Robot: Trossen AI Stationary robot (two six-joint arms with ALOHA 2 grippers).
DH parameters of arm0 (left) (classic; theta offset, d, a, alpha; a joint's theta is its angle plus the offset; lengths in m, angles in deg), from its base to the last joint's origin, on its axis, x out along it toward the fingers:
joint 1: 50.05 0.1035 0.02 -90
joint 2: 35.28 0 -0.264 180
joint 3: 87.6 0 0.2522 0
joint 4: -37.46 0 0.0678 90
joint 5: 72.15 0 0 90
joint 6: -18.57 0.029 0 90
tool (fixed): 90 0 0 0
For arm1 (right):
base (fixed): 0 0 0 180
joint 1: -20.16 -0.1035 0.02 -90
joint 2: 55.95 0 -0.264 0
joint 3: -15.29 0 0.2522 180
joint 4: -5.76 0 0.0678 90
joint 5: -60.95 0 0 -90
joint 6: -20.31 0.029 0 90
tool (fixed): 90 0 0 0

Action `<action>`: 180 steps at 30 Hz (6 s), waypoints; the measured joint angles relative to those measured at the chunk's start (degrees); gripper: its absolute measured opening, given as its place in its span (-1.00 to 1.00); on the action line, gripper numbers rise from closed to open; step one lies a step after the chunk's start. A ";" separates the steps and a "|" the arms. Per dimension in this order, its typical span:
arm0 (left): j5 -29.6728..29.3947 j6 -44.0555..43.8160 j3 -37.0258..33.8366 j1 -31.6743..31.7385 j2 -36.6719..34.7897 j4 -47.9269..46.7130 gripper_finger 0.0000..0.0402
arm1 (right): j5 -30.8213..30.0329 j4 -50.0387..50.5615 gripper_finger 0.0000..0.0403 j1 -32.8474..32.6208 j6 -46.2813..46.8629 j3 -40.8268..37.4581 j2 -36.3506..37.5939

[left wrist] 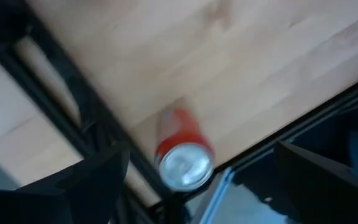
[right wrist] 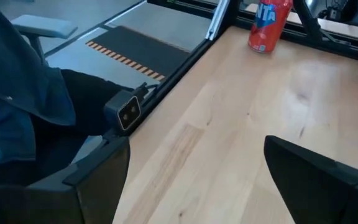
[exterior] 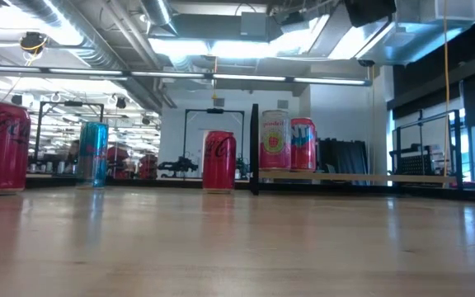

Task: Place canned beverage on shelf
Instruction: Put the red soda can on the shelf aligned with the other red soda can

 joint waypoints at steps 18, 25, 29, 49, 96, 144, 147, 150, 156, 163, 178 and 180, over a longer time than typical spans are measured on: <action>1.48 -4.83 -0.04 -7.99 12.53 6.04 0.92 | 0.00 -1.82 0.75 0.08 -1.57 0.02 -0.13; 1.44 -2.16 -0.04 -7.99 15.73 7.58 0.92 | 0.00 -2.42 0.75 0.08 -3.37 0.02 -0.13; 1.43 -0.97 -0.04 -7.97 16.81 7.07 0.92 | 0.00 -2.52 0.75 0.08 -3.63 0.02 -0.13; 4.54 1.52 -10.19 -7.97 18.75 17.57 0.88 | 0.00 -2.55 0.75 0.08 -3.62 0.02 -0.13; -0.42 76.51 15.84 35.19 31.03 23.20 0.31 | -13.37 -9.54 0.75 0.08 9.45 -13.40 -0.02; -19.82 70.55 19.73 22.05 35.67 23.43 0.73 | -15.24 -23.69 0.75 0.08 9.82 -14.57 -8.54; -24.03 66.45 13.98 19.29 35.69 26.12 0.73 | -16.80 -26.61 0.75 0.13 9.04 -12.60 -13.17; -27.42 59.92 7.69 16.96 35.69 28.15 0.73 | -16.94 -29.33 0.75 0.15 7.38 -10.17 -17.28; -34.72 50.07 -4.16 14.22 35.76 37.66 0.73 | -21.88 -29.69 0.75 0.14 6.37 -4.74 -24.19; -39.16 47.59 -12.40 14.13 35.78 51.39 0.73 | -25.24 -29.82 0.75 0.97 7.80 0.23 -29.61; -39.70 47.83 -13.99 14.07 35.80 55.59 0.73 | -26.56 -29.61 0.55 1.99 6.51 7.85 -36.03; -39.70 47.83 -13.99 13.83 35.80 55.85 0.73 | -26.82 -28.74 0.36 1.94 5.09 7.47 -35.10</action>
